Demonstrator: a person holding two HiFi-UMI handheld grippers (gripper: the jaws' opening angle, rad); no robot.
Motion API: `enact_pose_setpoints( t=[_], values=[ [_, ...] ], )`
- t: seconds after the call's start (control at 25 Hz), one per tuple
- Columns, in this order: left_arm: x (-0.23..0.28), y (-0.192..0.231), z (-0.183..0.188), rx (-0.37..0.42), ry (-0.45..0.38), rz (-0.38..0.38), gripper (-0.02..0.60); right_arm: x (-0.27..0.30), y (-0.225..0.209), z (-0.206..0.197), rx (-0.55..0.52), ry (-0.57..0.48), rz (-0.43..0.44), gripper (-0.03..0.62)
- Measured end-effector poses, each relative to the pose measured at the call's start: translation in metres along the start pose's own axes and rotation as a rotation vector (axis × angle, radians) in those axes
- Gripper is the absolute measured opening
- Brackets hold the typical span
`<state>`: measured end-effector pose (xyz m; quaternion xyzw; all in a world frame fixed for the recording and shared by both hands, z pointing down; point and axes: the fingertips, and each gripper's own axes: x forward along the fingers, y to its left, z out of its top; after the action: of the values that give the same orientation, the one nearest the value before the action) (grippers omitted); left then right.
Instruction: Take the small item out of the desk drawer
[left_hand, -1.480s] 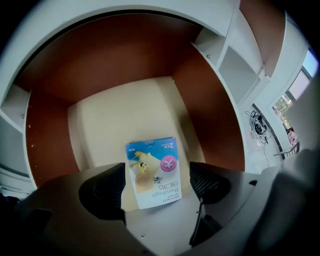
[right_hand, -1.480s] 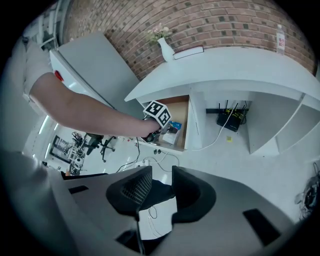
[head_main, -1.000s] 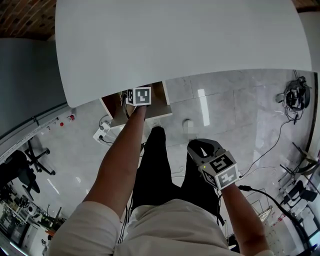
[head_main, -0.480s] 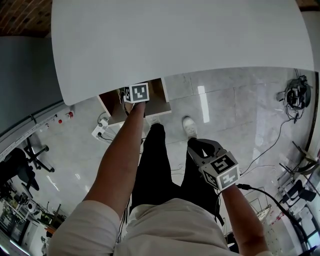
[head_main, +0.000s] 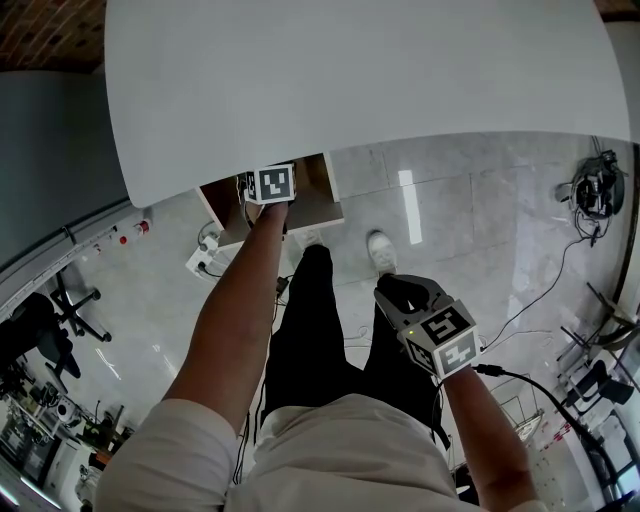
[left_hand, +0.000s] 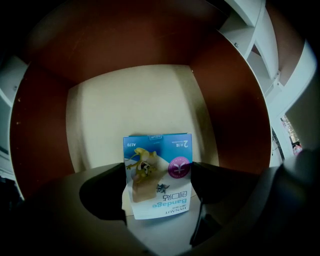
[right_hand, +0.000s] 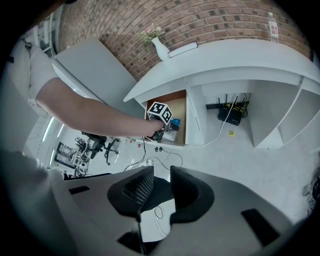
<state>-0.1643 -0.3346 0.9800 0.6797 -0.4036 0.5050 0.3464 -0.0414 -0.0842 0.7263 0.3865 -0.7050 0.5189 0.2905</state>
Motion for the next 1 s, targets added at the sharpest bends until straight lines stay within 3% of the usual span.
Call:
enact_pose_setpoints(
  t=[0.4,1.0],
  values=[
    [-0.031,-0.01,0.003,0.003,-0.02,-0.004,0.39,-0.013,-0.001,0.004,-0.045,-0.004,0.02,0.115],
    [-0.134,-0.031,0.001,-0.022,-0.096,0.038,0.391,-0.066,-0.003,0.016,-0.184,-0.02,0.057,0.055]
  ],
)
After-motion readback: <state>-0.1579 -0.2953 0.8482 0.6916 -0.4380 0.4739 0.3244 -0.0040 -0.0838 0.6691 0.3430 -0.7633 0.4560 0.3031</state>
